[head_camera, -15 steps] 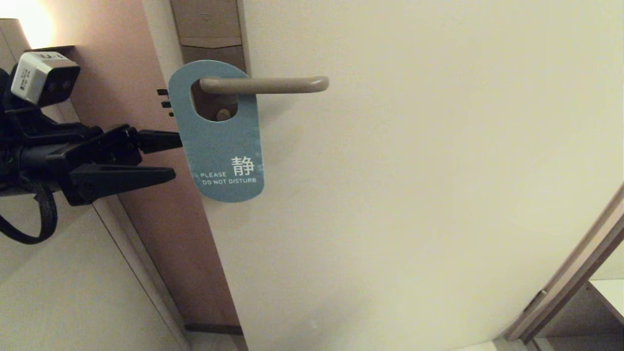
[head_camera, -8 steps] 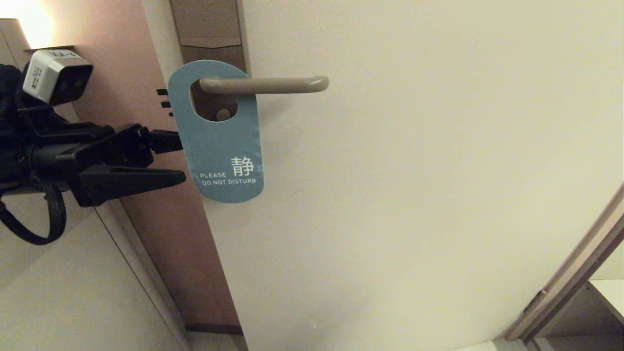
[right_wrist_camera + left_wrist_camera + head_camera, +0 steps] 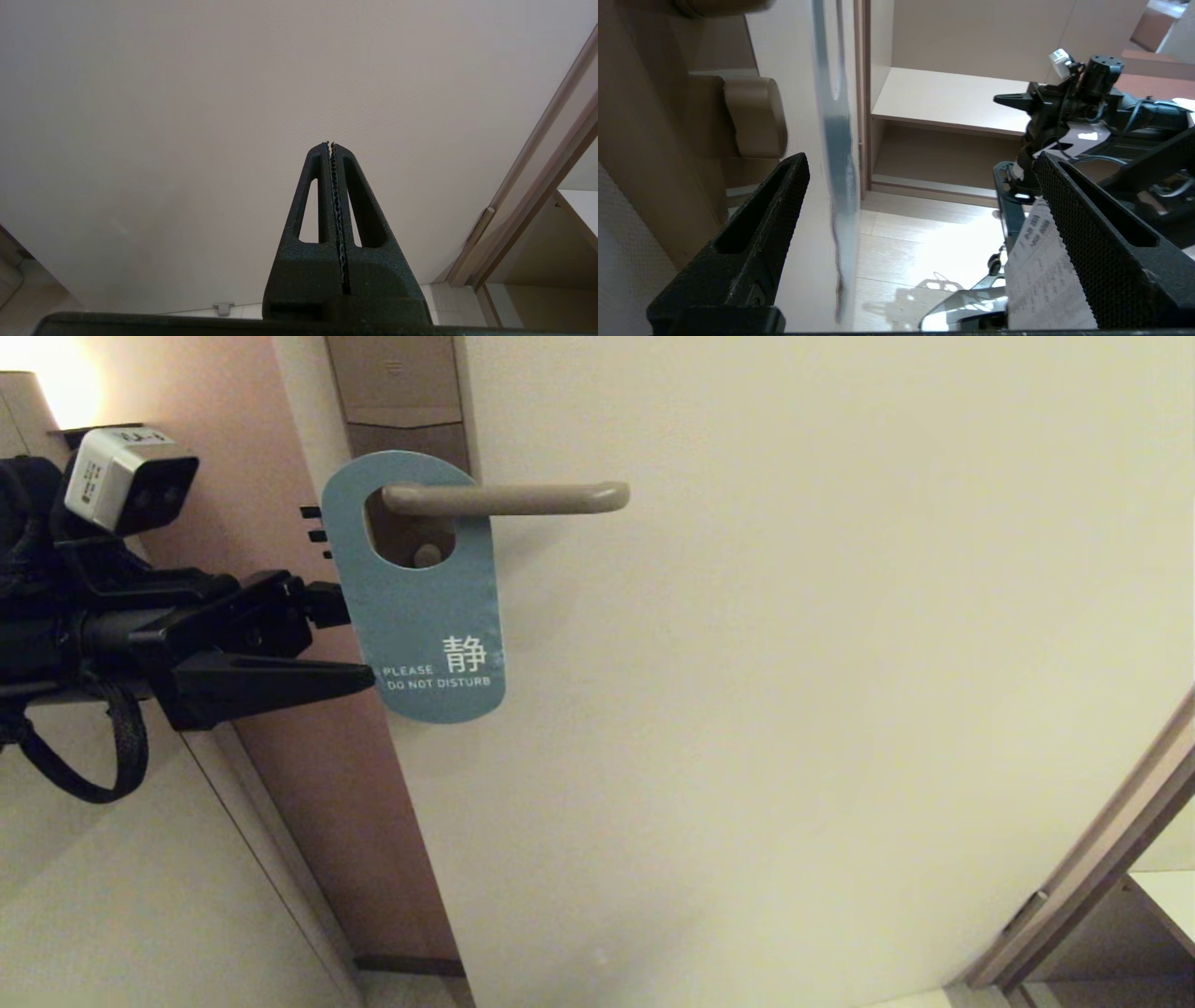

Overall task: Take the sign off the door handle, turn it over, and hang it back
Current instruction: Take down the sign

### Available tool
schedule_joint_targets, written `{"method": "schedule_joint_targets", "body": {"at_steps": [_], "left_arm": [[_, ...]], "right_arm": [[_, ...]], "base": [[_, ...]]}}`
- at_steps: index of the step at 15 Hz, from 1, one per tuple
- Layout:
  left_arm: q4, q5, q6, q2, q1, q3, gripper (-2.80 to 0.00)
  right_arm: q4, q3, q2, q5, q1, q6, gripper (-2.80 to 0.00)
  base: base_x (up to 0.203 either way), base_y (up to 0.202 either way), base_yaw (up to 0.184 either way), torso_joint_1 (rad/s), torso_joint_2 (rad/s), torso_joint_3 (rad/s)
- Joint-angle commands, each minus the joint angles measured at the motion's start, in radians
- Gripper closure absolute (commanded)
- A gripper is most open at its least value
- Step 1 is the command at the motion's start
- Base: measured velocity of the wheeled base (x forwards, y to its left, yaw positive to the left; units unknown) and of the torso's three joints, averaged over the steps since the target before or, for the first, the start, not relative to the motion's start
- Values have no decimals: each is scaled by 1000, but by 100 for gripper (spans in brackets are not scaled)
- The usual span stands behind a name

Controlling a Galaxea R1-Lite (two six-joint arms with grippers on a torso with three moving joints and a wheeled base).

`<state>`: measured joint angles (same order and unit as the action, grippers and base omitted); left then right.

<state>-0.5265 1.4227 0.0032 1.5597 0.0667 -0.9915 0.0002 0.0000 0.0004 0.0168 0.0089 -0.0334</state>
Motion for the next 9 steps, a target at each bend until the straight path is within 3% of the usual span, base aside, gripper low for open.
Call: {"method": "schedule_joint_targets", "body": {"at_steps": [1, 9], "left_arm": [[-22, 4, -1, 11, 17, 0, -280], [-36, -27, -2, 19, 82, -1, -280]], "right_arm": [[0, 0, 0, 0, 0, 0, 0], [0, 0, 0, 0, 0, 0, 0]], "base": [[0, 0, 0, 0, 0, 0], [0, 0, 0, 0, 0, 0]]}}
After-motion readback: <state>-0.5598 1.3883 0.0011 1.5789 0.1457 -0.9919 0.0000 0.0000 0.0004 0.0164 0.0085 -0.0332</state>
